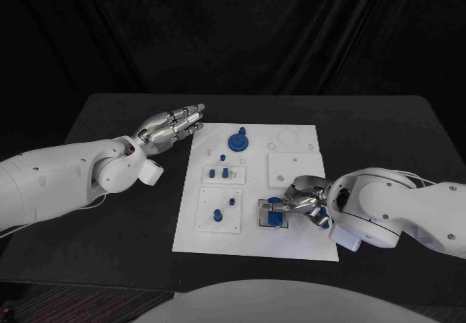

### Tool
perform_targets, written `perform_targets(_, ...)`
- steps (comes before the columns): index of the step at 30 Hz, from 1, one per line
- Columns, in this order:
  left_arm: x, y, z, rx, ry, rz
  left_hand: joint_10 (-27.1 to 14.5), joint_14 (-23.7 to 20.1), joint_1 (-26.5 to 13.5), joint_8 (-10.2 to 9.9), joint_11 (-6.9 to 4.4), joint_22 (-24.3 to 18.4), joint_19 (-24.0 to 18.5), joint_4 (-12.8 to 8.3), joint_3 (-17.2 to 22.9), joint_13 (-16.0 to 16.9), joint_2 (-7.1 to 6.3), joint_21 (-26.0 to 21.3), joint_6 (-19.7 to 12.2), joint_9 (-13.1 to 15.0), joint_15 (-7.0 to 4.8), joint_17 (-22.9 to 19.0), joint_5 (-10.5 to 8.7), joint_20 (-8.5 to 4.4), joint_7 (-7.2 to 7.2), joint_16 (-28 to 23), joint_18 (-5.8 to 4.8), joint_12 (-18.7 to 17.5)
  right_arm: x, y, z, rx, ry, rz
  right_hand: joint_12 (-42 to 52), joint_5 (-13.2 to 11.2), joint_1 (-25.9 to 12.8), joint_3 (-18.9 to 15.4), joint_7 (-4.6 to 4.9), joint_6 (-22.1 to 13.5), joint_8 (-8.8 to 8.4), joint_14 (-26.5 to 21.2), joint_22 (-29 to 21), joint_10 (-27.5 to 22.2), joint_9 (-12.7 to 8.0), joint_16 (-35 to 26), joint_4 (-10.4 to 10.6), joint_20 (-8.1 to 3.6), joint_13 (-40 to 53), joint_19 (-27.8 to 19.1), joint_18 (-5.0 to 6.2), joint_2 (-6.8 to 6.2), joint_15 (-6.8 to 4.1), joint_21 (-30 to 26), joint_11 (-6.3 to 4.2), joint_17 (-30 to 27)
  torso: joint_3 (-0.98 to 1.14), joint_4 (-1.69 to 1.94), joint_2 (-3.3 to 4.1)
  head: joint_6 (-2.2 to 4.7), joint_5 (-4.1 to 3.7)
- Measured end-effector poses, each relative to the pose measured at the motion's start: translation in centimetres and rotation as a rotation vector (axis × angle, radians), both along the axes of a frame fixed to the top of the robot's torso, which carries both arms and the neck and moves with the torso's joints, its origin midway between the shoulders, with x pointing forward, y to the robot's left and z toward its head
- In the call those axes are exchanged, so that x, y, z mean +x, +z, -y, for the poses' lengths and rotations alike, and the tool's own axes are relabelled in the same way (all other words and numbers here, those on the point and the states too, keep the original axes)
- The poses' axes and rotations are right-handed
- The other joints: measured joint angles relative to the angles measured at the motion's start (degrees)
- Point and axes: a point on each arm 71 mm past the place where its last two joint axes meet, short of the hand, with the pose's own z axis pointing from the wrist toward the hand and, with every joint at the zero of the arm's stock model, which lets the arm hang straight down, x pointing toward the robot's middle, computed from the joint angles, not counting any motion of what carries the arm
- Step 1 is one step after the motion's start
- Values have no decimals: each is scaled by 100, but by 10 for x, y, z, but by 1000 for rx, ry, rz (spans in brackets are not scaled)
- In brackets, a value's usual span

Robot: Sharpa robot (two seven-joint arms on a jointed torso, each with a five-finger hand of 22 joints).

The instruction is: Assemble the parts on the task board

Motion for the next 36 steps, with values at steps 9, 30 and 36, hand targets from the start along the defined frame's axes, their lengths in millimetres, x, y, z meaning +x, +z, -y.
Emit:
perform_targets(9, 0, 0, 0, 1, 0, -2, 0, 0, 0, 0, 0, 0, 0, 0, 0, 0, 0, 0, 0, 0, 0, 0, 0, 0, 0, 0, 0, 0, 1, -1, 1, -3, -3, 0, 0, -371, -127, -237, 14, -70, 72, 0, 0, 20, -58, -21, 300, 0, 0, 0, 0, 81, 0, -34, 20, 0, 2, 5, -3, 0, -2)
perform_targets(30, 1, -2, -2, 4, -1, -8, 20, 22, 55, 0, 19, -4, -21, -128, 30, 3, -3, 0, -21, 0, 21, -4, 77, 20, 21, 0, 0, 0, 0, -1, 1, 0, 10, -4, 0, -1314, -252, -884, 33, -173, 204, -4, -2, -2, -188, -21, 367, 21, 4, -21, -1, -81, 36, -97, 41, 0, 0, 7, -9, 0, 11)
perform_targets(36, 0, -2, -2, 5, -2, -11, 20, 22, 55, 0, 19, -4, -21, -127, 31, 4, -3, 0, -21, -1, 21, -3, 77, 20, 21, 0, 0, 0, -2, 0, 7, 10, -2, 2, 0, -1314, -377, -1101, 33, -173, 249, -4, -2, -2, -206, -20, 381, 21, 4, -21, -1, 31, 35, -97, 41, 0, 0, 3, -8, 0, 38)
